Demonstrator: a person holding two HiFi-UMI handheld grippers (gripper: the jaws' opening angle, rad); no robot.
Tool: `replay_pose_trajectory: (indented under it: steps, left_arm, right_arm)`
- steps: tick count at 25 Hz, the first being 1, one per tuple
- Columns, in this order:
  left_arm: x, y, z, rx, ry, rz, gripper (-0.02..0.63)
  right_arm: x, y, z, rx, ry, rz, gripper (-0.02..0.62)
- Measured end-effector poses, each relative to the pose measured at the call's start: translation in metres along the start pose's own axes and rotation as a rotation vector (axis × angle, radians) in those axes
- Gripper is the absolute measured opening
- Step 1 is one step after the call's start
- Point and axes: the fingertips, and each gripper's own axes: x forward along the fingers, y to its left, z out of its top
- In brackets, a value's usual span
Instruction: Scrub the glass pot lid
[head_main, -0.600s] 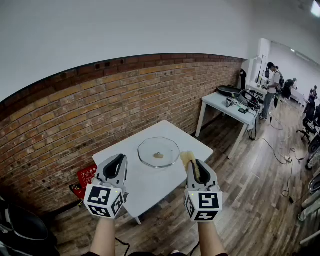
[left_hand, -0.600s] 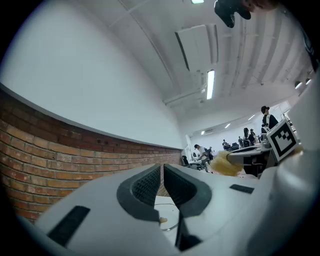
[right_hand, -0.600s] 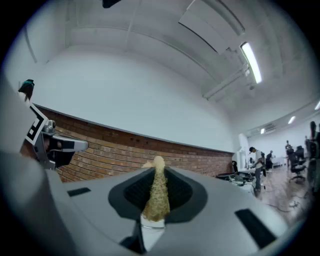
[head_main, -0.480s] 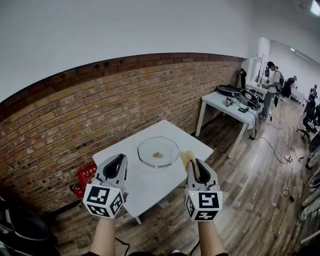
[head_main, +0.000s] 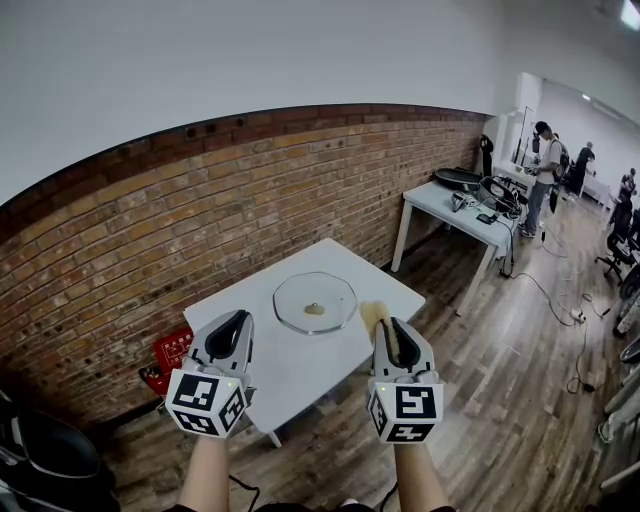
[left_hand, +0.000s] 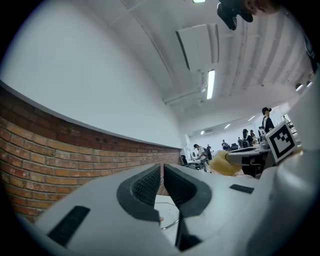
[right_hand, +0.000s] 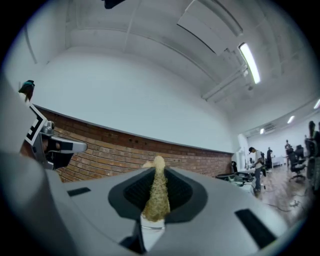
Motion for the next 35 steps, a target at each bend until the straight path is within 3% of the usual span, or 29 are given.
replay_pose_trajectory:
  steps: [9, 25, 35]
  left_arm:
    - [0.007, -0.017, -0.006, 0.009, 0.024, 0.006, 0.028]
    - [0.037, -0.088, -0.005, 0.049, 0.045, 0.055, 0.028]
    - [0.039, -0.082, -0.013, 0.047, 0.055, 0.087, 0.028]
  right_arm:
    - [0.001, -0.011, -0.003, 0.011, -0.012, 0.03, 0.058]
    - [-0.004, -0.075, -0.015, 0.028, -0.017, 0.118, 0.058]
    - [0.005, -0.079, -0.026, 0.047, -0.012, 0.134, 0.058]
